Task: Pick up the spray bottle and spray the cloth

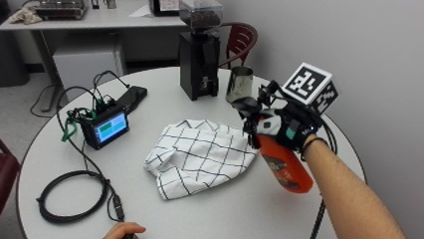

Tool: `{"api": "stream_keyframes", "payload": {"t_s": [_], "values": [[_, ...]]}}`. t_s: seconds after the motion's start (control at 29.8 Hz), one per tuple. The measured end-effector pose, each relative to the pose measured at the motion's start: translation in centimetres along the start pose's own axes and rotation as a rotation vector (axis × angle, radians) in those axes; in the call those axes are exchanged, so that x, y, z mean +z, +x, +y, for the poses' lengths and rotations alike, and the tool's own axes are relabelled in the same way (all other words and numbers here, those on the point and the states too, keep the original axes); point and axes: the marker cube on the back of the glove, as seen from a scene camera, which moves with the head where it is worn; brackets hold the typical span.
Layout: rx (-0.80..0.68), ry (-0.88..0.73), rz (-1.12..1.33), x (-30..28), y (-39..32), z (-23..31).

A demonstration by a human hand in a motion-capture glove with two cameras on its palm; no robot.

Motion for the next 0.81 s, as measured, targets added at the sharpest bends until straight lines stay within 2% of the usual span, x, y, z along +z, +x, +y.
{"api": "stream_keyframes", "payload": {"t_s": [0.13,0.4,0.64,0.81], "values": [[0.022,-0.051,-0.011,1.6,0.8,-0.8],[-0.043,-0.001,0.017,-1.9,-4.3,-1.3],[-0.002,-0.050,-0.029,1.1,-1.2,-1.4],[-0.025,0.008,-0.006,-2.1,-3.8,-1.1]]}}
